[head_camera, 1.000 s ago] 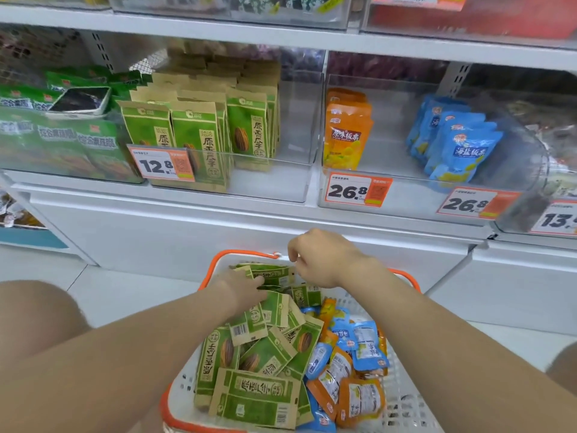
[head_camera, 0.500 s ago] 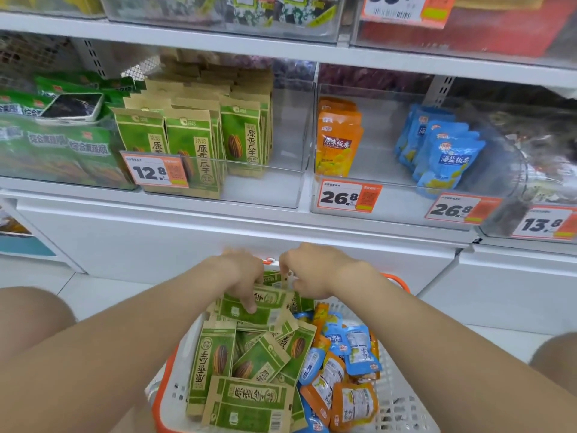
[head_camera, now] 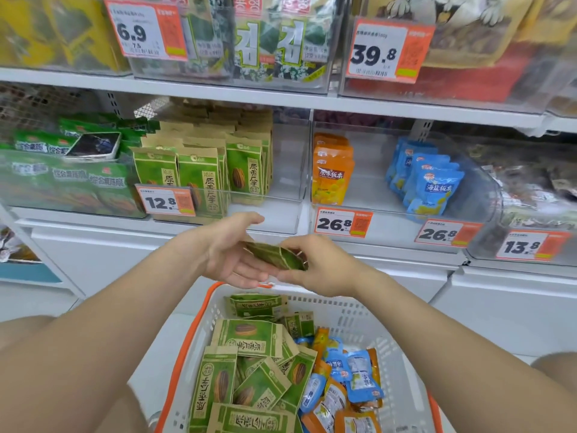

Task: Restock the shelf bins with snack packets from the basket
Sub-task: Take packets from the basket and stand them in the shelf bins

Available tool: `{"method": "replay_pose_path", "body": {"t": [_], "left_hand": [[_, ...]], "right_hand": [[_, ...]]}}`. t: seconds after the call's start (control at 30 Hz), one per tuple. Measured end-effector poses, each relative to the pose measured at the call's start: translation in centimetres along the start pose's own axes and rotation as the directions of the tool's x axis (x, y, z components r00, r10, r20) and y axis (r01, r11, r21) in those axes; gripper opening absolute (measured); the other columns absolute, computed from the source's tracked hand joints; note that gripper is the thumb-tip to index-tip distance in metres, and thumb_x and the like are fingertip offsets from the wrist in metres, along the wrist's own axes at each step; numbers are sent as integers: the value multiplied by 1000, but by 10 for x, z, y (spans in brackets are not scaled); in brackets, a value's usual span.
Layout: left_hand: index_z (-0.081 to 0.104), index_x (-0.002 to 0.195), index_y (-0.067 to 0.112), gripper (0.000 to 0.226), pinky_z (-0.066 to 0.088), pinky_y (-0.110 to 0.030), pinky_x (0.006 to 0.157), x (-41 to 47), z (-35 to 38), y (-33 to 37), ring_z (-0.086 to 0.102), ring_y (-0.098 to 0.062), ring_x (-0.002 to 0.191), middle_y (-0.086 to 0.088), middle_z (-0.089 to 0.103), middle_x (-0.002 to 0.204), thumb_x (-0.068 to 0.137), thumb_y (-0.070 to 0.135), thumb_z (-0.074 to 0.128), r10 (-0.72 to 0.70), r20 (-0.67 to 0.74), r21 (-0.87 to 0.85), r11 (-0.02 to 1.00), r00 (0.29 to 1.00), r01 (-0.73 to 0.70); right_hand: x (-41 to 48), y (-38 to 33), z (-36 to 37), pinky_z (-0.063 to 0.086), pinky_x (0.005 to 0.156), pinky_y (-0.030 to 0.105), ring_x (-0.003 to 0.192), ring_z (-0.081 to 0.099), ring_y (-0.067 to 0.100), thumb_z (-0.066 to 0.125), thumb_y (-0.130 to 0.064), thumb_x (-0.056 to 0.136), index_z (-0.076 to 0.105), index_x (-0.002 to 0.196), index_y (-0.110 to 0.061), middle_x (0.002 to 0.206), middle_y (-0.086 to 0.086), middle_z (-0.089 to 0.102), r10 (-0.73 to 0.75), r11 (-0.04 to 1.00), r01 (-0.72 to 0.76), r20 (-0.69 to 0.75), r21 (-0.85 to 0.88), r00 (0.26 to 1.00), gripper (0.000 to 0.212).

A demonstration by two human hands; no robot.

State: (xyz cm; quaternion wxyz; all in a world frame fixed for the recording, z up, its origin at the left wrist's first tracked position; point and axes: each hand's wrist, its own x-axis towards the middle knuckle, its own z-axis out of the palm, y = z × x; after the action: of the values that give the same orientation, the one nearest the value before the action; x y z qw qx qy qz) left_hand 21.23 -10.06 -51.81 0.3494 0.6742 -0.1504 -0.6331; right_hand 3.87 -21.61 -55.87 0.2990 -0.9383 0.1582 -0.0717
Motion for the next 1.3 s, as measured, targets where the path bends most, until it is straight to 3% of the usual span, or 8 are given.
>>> {"method": "replay_pose_path", "body": {"t": [0.1, 0.17, 0.33, 0.43, 0.53, 0.83, 1.07, 1.3], "left_hand": [[67, 119, 1, 101, 49, -30, 63, -4, -4, 5, 55, -23, 58, -12, 75, 86, 93, 87, 21, 103, -161, -146, 981, 981, -127], [68, 112, 5, 95, 36, -28, 58, -2, 2, 6, 34, -17, 51, 0, 48, 64, 94, 86, 23, 250, -320, -32, 961, 914, -274], [70, 115, 21, 65, 58, -42, 82, -6, 28, 4, 66, -20, 85, 2, 73, 94, 103, 72, 32, 603, -213, 340, 783, 769, -520], [67, 124, 25, 30, 64, -43, 78, -10, 39, 1, 77, -19, 88, 8, 79, 93, 109, 43, 49, 678, -98, 221, 728, 728, -648], [65, 132, 23, 28, 64, -51, 86, -8, 40, 4, 77, -24, 102, -2, 79, 113, 108, 34, 56, 735, -136, 102, 677, 664, -729], [59, 137, 16, 31, 62, -44, 92, -6, 28, 8, 73, -22, 112, -2, 76, 122, 106, 19, 61, 749, -217, 14, 644, 626, -765], [57, 137, 17, 39, 55, -50, 105, -8, 21, 8, 72, -22, 116, -3, 76, 122, 100, 11, 69, 746, -173, 71, 661, 644, -747], [60, 136, 20, 40, 56, -47, 104, -25, 9, 13, 73, -18, 113, 0, 77, 120, 99, 8, 70, 716, -80, 150, 696, 693, -702]], "right_hand": [[-1, -4, -6, 54, 69, 33, 76, 69, 4, 62, -30, 104, 52, 121, -23, 88, -6, 74, 119, 962, -75, -157, 261, 981, 21], [-1, -8, -8, 57, 77, 40, 85, 72, 8, 50, -34, 109, 47, 127, -22, 96, -5, 77, 185, 939, -95, -252, 331, 950, 22], [5, -19, -9, 44, 72, 37, 84, 63, 14, 36, -37, 113, 59, 111, -24, 92, -10, 67, 152, 980, -61, -524, 187, 838, 26], [5, -24, -11, 44, 70, 29, 82, 67, 10, 47, -39, 109, 61, 118, -22, 88, -10, 71, 218, 964, -54, -657, 261, 722, 24], [6, -28, -16, 61, 72, 45, 72, 74, 11, 71, -57, 92, 62, 105, -18, 76, -1, 76, 441, 825, 12, -658, 565, 610, 42], [6, -38, -13, 63, 86, 54, 92, 77, 29, 76, -23, 94, 79, 104, -12, 95, 8, 80, 460, 571, 128, -446, 811, 768, 14], [9, -38, -8, 57, 98, 55, 109, 73, 34, 74, -28, 96, 78, 110, -15, 108, 8, 79, 507, 440, 80, -321, 894, 800, 21], [10, -42, -23, 54, 74, 31, 81, 68, 14, 77, -18, 94, 73, 102, -10, 89, 4, 79, 494, 562, -38, -298, 827, 817, 12]]}}
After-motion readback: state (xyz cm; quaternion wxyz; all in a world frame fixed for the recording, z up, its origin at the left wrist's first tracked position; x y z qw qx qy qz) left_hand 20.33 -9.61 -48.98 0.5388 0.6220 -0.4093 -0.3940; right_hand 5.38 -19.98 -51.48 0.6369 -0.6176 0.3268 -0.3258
